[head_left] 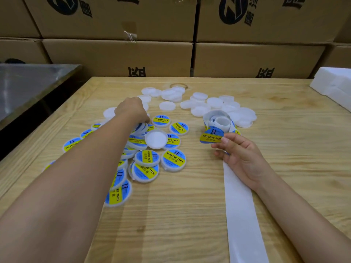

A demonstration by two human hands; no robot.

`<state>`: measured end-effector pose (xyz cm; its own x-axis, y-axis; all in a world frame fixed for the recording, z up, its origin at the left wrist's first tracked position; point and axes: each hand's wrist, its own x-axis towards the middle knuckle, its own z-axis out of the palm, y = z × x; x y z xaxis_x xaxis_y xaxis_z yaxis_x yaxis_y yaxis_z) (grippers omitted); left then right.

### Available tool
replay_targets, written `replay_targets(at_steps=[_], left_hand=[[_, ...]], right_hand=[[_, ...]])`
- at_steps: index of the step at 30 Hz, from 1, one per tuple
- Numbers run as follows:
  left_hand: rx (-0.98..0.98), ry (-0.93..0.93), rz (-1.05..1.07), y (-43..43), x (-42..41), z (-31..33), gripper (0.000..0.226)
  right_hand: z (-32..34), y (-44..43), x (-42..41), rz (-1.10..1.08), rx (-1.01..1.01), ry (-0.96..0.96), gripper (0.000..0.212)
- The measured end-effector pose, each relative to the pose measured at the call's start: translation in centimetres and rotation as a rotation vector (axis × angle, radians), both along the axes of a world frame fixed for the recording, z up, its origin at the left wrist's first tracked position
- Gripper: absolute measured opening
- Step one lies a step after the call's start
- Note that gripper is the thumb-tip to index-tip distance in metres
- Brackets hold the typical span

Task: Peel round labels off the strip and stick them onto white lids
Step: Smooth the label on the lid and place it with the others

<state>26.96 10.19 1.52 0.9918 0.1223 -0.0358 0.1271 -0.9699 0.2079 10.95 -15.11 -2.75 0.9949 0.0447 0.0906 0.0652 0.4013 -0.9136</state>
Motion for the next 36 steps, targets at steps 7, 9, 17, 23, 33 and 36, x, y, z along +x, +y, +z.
replay_targets(at_steps=[7,9,17,23,33,36], left_hand=[[-0.154,-0.342,0.022,0.4,-0.7,0.5,0.041],[-0.293,-0.439,-0.034,-0.2,-1.6,1.5,0.047],[-0.373,-0.233,-0.449,-6.2,-10.5,0.6,0.049],[-0.231,-0.228,-0.605,-8.4,-15.1,-3.2,0.051],[-0.428,-0.533,-0.472,-8.8,-15.9,-4.5,0.076],[-0.452,-0.591,-0.500,-8.5,-16.2,-4.5,0.071]], right_hand=[[0.0,0.0,0.0,0.000,0.013,-0.003,0.016],[0.1,-0.1,0.0,-0.004,0.018,0.007,0.015],[0.3,-1.0,0.2,-0.035,0.228,0.089,0.014],[0.4,-1.4,0.3,-0.053,0.300,0.115,0.015],[0.3,-0.3,-0.4,0.027,-0.003,-0.113,0.046],[0.0,0.3,-0.6,0.024,-0.144,-0.178,0.056]])
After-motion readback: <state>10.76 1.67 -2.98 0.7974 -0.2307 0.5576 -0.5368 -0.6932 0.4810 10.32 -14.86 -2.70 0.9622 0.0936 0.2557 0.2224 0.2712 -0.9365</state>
